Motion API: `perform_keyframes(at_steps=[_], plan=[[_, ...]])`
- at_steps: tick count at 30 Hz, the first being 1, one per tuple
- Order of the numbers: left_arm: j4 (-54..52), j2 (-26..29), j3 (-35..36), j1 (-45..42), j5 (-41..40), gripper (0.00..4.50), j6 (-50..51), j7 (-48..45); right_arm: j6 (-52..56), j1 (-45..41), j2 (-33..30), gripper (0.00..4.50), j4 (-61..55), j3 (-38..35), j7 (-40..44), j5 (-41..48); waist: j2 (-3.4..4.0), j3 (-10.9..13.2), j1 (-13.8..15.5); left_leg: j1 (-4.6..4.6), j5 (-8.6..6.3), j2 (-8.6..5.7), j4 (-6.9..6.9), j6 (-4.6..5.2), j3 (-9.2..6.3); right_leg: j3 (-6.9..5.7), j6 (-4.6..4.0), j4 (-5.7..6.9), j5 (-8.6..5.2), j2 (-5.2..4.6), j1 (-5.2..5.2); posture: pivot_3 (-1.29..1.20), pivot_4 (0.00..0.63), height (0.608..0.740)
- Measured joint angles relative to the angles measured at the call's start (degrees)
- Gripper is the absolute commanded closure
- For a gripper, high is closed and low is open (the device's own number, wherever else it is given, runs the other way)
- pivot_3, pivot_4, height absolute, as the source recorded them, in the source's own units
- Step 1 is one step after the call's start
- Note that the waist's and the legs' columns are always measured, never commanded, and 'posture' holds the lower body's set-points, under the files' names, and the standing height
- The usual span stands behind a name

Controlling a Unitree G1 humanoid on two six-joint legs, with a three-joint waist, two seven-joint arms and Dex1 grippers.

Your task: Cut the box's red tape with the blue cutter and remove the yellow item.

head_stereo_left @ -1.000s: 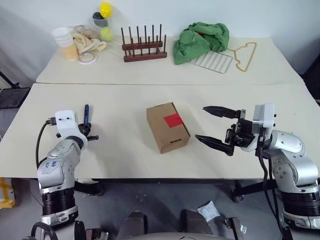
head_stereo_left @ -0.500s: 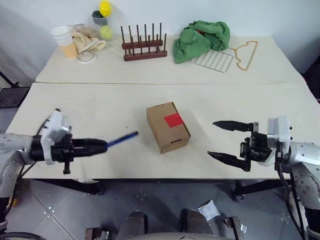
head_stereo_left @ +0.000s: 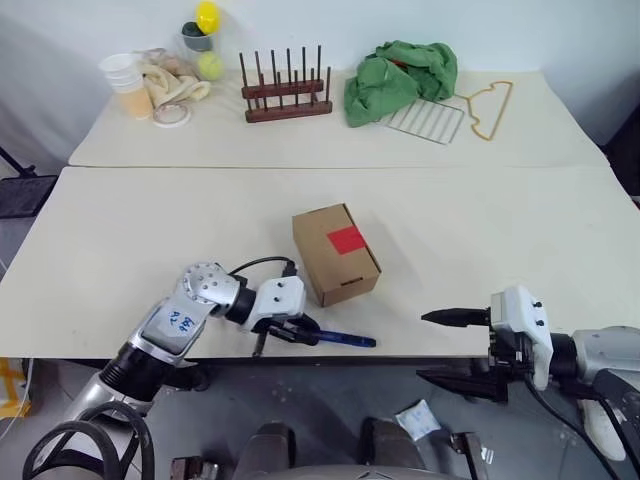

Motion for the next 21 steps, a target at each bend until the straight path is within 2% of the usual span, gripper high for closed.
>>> perform_keyframes(at_steps=[11, 21], plan=[[-6.8, -0.8, -2.8, -2.8, 1.8, 4.03, 15.2, 3.4, 0.9, -12.1, 2.5, 4.48, 3.8, 16.6, -5.2, -10.2, -0.01, 0.0, 0.8, -0.03, 0.02, -0.06, 0.04, 0.04, -0.03, 0.02, 0.02, -0.03, 0.02, -0.03, 0.0, 0.0, 0.15, 0.74], [-9.6, -0.2, -4.4, -3.1, 2.1, 4.03, 18.4, 5.2, -2.5, -21.8, 10.0, 4.49, 13.9, 25.1, -5.9, -18.8, 0.0, 0.0, 1.0, -0.05, 0.02, -0.06, 0.03, 0.04, -0.03, 0.01, 0.02, -0.02, 0.02, -0.03, -0.03, 0.0, 0.15, 0.74]])
